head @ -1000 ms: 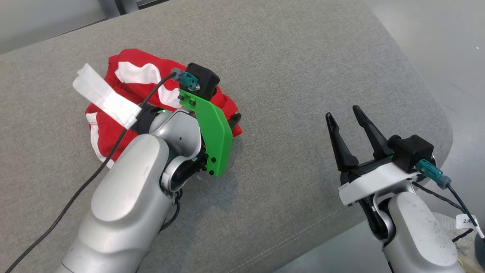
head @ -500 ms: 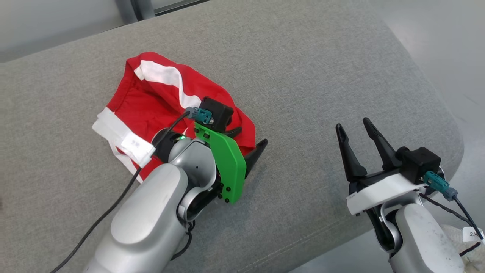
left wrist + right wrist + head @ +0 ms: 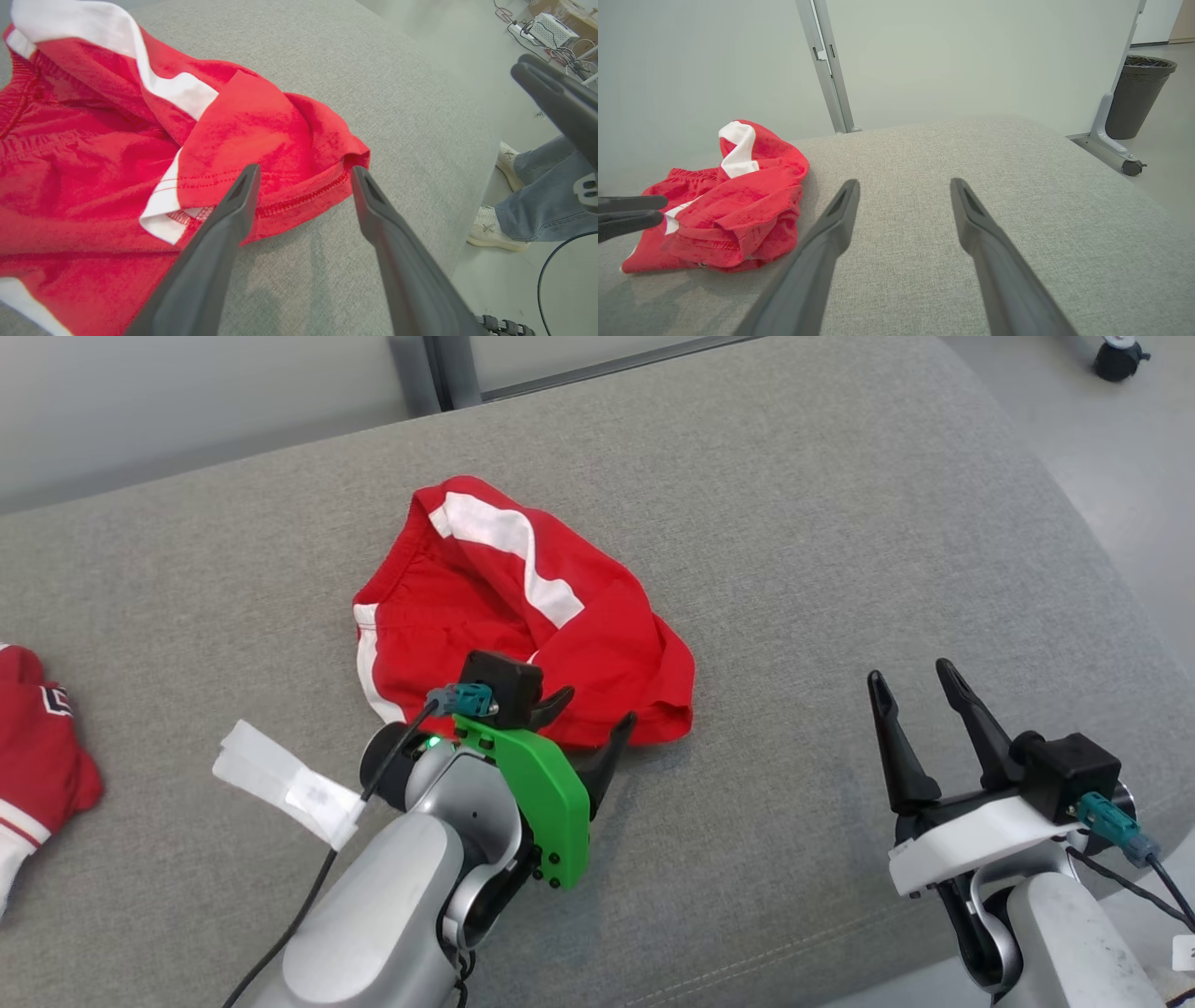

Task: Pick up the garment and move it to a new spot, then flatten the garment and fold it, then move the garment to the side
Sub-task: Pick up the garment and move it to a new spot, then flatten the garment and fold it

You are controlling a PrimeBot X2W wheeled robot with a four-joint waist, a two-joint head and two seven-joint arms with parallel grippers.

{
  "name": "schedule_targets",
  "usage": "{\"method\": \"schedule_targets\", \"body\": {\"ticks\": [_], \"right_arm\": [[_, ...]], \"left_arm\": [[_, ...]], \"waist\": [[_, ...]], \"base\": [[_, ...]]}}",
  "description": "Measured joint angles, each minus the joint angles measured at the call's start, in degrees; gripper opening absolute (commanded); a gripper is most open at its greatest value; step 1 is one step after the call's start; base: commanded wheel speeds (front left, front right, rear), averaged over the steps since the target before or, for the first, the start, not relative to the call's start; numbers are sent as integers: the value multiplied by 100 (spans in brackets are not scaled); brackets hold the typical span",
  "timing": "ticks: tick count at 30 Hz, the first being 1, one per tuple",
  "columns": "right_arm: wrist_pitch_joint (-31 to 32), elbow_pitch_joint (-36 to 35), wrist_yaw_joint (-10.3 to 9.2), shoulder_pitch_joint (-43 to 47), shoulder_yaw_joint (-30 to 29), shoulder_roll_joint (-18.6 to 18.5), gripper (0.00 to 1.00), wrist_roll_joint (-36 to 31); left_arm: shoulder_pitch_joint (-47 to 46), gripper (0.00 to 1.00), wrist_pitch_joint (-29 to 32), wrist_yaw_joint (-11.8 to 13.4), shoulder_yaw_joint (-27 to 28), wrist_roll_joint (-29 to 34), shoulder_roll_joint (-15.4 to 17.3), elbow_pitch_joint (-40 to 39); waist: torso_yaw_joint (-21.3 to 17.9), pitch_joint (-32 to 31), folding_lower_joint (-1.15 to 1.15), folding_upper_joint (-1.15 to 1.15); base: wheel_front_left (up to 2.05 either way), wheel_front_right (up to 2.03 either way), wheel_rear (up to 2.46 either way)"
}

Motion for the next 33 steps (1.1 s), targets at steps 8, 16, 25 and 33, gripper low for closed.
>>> {"method": "schedule_targets", "body": {"ticks": [8,16,25,33], "right_arm": [[0,-8,2,85,213,32,100,-82],[0,-11,5,84,331,29,100,-93],[0,-24,7,83,354,30,100,-124],[0,-56,8,82,296,31,100,-124]], "left_arm": [[107,100,-318,327,189,152,11,299],[100,100,-541,430,215,349,59,531],[74,100,-659,520,358,505,224,983],[49,47,-706,528,334,510,212,1279]], "waist": [[292,-154,0,0],[165,-134,0,0],[-79,-50,0,0],[-229,51,0,0]], "base": [[0,0,0],[0,0,0],[0,0,0],[0,0,0]]}}
